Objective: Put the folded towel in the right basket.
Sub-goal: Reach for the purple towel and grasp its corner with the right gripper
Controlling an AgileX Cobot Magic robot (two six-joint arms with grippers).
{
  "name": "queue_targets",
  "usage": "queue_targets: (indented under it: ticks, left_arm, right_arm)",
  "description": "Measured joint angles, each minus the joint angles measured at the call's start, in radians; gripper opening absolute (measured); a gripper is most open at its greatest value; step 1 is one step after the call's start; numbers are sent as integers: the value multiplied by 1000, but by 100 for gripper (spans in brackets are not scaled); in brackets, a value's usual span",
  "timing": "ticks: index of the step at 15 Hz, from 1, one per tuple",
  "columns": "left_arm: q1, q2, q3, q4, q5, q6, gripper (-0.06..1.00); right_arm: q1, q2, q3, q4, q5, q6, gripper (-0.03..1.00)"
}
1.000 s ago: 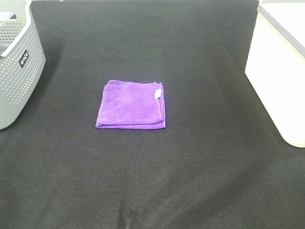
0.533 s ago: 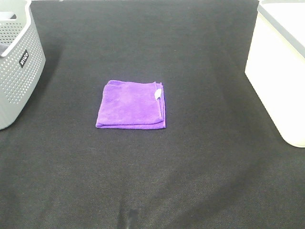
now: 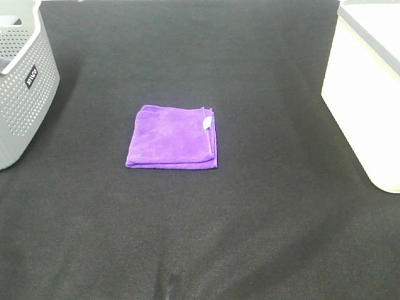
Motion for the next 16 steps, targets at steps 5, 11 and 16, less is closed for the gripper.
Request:
queue_targets:
  ticks: [5, 11, 16]
  left_arm:
    - [0, 0, 0, 0, 0, 0, 99]
    - [0, 0, 0, 0, 0, 0, 99]
    - [0, 0, 0, 0, 0, 0, 99]
  right_arm:
    - [0, 0, 0, 0, 0, 0, 97]
    - [0, 0, 0, 0, 0, 0, 97]
    - [0, 0, 0, 0, 0, 0, 97]
